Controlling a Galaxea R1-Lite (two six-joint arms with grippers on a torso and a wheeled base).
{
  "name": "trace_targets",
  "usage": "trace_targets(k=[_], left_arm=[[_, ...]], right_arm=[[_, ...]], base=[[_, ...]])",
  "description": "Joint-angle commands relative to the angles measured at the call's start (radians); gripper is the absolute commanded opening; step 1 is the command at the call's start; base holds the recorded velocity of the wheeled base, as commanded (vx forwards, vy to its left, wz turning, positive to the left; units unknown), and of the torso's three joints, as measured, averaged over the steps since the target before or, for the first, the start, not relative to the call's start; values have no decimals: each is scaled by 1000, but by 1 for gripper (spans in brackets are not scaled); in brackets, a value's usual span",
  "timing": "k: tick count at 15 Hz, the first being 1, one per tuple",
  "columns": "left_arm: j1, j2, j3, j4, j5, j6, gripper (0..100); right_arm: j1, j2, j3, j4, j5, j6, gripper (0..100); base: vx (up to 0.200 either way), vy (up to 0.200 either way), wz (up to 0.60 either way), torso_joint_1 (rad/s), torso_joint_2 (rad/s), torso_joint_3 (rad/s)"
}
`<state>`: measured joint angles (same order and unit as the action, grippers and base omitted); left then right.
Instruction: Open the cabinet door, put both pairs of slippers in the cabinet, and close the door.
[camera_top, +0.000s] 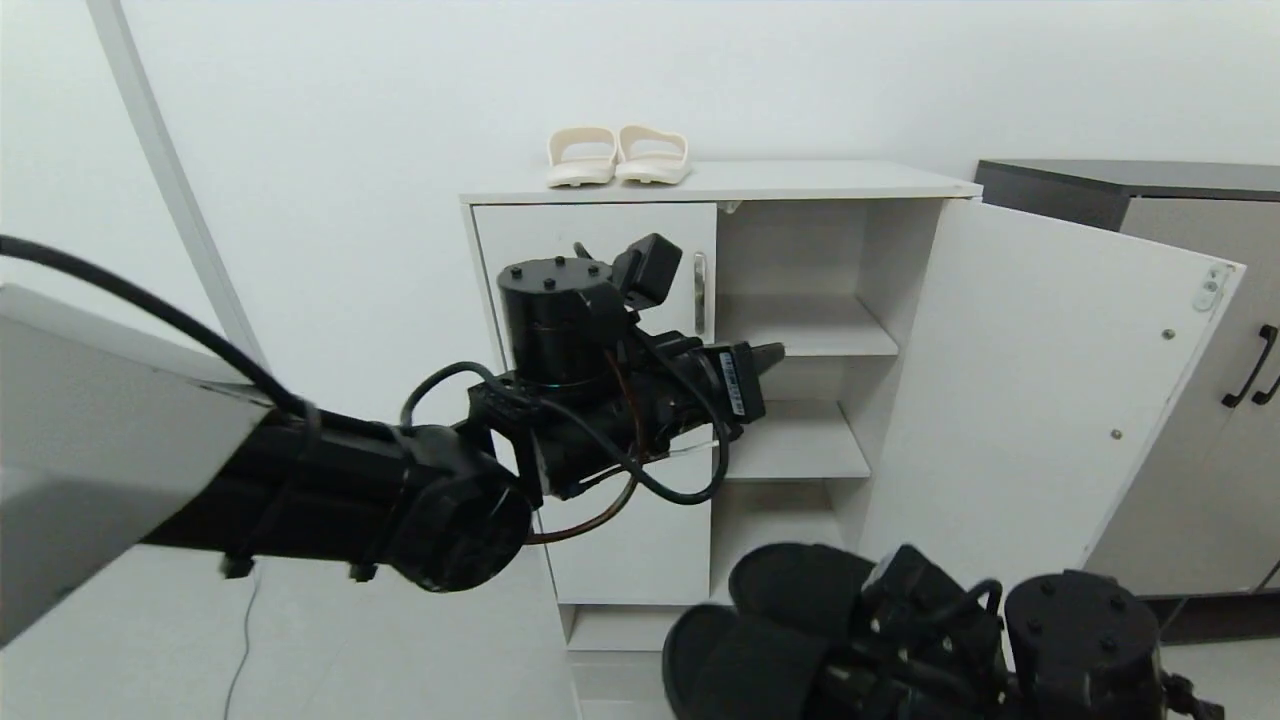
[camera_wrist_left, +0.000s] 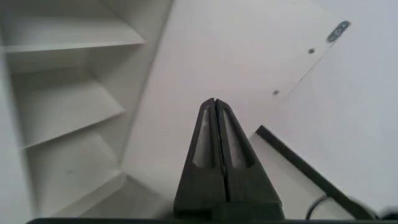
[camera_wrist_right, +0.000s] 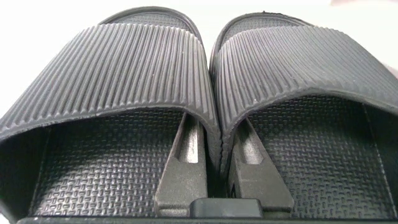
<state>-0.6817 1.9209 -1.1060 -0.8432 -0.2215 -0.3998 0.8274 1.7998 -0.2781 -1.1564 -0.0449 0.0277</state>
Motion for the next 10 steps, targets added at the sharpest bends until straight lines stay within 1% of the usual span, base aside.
trace_targets(k=[1,2,3,4,5,6,7,8,9,10], left_arm=[[99,-187,159,4,45,45,0],[123,-261,238,9,91,91,0],[146,-333,313,7,146,121,0],[168,-410,385,10,195,130,0],[197,-490,452,12,237,150,0],[240,-572,515,21,284,191,0],[291,-671,578,52,338,254,0],[312,-723,609,73,372,288,0],[366,-878,670,138,475,314,0],[392,-956,687,177,510,311,0]], right_arm=[[-87,84,-124,-9,-115,34,0],[-102,119,-188,-8,-173,72,0],[-116,153,-256,-5,-242,113,0],[-134,185,-305,7,-305,126,0],[-149,207,-345,26,-365,126,0],[-159,225,-378,44,-418,127,0],[-169,239,-409,58,-472,127,0],[-172,248,-423,66,-501,126,0],[-177,265,-454,69,-570,126,0],[-179,271,-461,69,-593,126,0]], base=[[0,0,0,0,0,0],[0,0,0,0,0,0],[0,0,0,0,0,0],[0,0,0,0,0,0],[0,0,0,0,0,0],[0,0,0,0,0,0],[0,0,0,0,0,0],[0,0,0,0,0,0],[0,0,0,0,0,0],[0,0,0,0,0,0]])
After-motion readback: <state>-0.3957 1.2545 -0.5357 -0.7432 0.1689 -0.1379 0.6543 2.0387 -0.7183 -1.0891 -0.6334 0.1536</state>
